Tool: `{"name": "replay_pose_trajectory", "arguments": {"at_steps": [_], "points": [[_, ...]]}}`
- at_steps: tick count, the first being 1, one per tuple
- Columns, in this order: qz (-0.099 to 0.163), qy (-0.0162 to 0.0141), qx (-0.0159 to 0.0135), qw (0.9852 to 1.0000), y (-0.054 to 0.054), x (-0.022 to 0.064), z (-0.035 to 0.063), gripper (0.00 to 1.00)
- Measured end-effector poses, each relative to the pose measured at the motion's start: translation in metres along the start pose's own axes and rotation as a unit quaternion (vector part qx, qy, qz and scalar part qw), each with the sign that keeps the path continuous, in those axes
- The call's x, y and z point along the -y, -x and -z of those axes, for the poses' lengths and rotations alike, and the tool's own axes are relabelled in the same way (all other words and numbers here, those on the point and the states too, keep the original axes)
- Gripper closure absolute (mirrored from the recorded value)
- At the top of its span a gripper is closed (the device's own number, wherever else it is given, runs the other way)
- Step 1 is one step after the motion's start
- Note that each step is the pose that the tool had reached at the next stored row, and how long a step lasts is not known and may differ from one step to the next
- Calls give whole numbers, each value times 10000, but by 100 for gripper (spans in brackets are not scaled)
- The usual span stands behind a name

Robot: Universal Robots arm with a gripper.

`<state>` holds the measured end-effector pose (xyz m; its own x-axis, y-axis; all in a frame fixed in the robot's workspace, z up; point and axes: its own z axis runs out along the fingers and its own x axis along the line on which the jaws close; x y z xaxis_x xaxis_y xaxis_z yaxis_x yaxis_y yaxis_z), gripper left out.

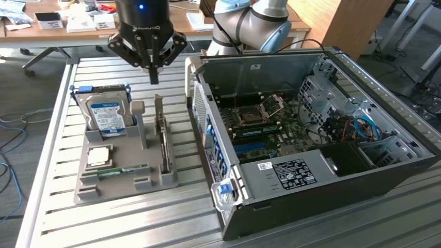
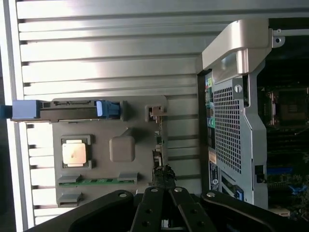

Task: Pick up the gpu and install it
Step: 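Reach for the gpu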

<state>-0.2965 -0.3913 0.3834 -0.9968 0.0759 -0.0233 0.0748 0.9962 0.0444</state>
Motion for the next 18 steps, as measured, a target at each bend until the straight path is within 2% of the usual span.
{"name": "replay_pose_trajectory", "arguments": {"at_steps": [4,11,18], "points": [[0,0,0,10000,-49,4,-3,89],[1,0,0,10000,-52,12,-2,89],[0,-1,0,10000,-44,116,1,89]]}}
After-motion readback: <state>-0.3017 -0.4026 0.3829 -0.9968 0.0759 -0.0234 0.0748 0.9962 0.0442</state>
